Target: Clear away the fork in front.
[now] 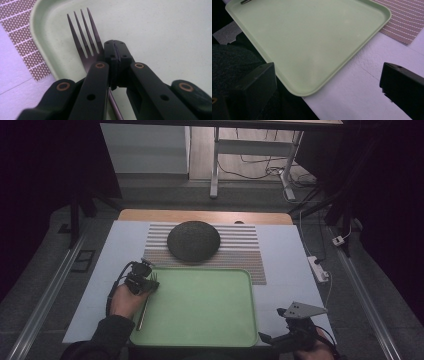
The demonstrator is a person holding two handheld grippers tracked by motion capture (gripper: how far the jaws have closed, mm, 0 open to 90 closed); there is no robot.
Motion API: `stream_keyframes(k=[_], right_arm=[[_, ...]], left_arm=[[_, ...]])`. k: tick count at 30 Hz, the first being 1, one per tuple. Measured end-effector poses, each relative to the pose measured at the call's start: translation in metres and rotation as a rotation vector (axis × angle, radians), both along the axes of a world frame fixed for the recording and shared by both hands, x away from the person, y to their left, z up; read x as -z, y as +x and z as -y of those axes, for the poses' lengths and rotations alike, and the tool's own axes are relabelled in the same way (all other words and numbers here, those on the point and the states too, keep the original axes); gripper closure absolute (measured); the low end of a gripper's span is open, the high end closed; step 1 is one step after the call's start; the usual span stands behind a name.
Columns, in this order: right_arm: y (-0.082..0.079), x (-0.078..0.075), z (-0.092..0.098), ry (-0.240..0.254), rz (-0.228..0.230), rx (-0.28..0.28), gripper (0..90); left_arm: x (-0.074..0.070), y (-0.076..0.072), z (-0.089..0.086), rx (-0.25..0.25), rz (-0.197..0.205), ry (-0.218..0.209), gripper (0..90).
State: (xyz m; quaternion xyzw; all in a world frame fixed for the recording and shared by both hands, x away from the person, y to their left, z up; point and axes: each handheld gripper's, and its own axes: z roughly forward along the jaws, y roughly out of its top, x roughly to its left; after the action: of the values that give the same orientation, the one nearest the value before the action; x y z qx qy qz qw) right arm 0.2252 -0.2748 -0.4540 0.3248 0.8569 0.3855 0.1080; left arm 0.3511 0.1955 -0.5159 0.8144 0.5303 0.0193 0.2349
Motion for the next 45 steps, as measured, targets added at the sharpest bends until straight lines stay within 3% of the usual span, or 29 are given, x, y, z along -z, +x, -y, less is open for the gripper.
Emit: stream_keyframes(k=[5,8,15,24,30,40,45], right_arm=[[0.000,0.000,0.000,-0.002,-0.005,-0.003,1.0],[0.000,0.000,0.000,0.002,-0.006,-0.002,1.0],[0.001,0.000,0.000,0.008,-0.018,-0.005,1.5],[0.003,0.000,0.001,0.020,-0.030,-0.003,1.6],[0.003,0.001,0.002,0.026,-0.039,0.001,1.6],[0.004,0.001,0.003,0.030,-0.046,0.008,1.5],[0.004,0.001,0.003,0.031,-0.047,0.007,1.5]], left_arm=[[-0.001,0.000,0.002,0.010,-0.001,0.009,85.5],[-0.004,-0.002,0.003,0.012,0.021,0.013,79.2],[-0.016,-0.011,0.003,0.043,0.069,-0.034,66.2],[-0.034,-0.030,0.001,0.112,0.174,-0.084,46.7],[-0.040,-0.041,-0.003,0.136,0.186,-0.118,34.7],[-0.052,-0.066,-0.013,0.115,0.228,-0.229,19.2],[-0.054,-0.084,-0.024,0.093,0.244,-0.250,12.2]])
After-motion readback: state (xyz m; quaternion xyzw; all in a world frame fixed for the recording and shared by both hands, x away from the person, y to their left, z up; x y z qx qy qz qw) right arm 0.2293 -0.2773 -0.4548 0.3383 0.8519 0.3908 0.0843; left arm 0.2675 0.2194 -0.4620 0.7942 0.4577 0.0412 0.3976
